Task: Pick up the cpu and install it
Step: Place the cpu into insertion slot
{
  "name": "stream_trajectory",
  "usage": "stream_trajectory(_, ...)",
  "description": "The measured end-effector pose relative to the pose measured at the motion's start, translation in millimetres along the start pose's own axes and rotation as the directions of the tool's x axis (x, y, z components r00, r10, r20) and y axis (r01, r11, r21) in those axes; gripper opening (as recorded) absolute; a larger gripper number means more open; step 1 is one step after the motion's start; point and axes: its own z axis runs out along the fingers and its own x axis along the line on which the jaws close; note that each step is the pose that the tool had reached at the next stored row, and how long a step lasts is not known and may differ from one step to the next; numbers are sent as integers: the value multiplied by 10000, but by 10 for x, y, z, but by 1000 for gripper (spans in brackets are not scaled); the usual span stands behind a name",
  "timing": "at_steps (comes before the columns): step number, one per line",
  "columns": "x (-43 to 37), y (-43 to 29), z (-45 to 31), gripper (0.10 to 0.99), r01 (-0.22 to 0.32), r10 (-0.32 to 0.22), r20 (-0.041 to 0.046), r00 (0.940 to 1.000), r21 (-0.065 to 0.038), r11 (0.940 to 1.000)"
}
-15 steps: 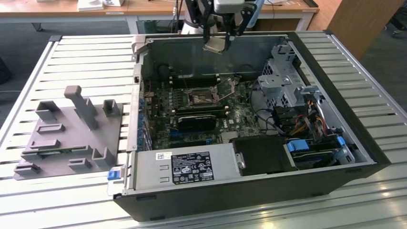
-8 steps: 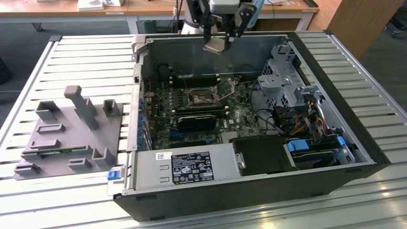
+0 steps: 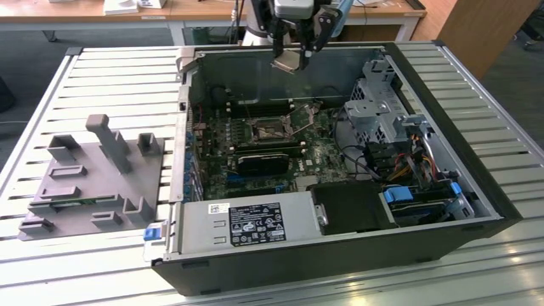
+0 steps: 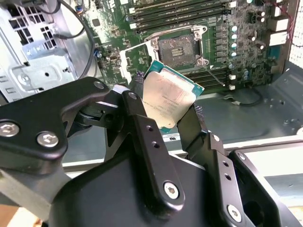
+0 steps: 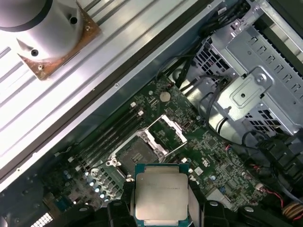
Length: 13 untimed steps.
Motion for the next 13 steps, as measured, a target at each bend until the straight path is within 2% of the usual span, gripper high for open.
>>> stream_trajectory(6, 0, 0, 6, 537, -526, 526, 38, 9986, 7, 9986)
stream_trajectory(13, 0, -1, 11, 537, -1104, 1103, 79, 9939, 14, 9939)
